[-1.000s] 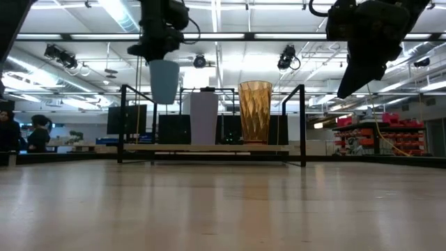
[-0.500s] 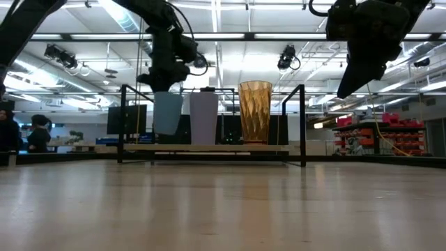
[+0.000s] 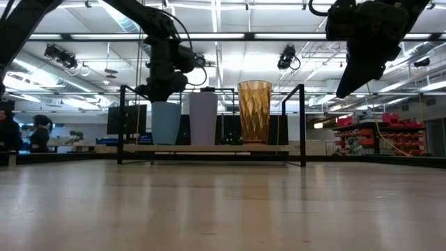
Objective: Stack small to large cups/mugs on shelf
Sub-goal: Put the blue cup on the shelf
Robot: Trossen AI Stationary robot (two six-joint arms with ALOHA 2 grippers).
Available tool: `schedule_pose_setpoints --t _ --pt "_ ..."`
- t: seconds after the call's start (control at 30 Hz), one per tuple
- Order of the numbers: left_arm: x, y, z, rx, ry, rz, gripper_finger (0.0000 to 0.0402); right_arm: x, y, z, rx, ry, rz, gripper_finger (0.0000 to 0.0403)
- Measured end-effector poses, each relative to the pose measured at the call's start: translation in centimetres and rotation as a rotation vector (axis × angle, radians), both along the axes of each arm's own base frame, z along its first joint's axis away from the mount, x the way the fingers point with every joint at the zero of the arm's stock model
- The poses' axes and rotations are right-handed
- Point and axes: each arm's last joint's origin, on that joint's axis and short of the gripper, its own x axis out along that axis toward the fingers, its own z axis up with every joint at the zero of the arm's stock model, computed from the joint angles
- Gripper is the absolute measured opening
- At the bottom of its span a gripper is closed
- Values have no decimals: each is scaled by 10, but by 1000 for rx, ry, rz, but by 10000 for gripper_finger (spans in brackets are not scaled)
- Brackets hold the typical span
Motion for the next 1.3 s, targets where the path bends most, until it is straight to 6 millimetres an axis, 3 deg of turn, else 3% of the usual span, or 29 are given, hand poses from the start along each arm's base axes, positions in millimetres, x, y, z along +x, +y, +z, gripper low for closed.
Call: schedule_pose_setpoints --t 0.6,0.87,1.3 --pt "6 -4 4 -33 -31 -37 11 0 0 0 -4 1 6 50" --pt "5 -4 4 -37 -29 -35 40 0 0 0 -7 0 4 50" --pt "3 -3 5 -39 -26 -29 48 0 0 0 -7 0 4 50"
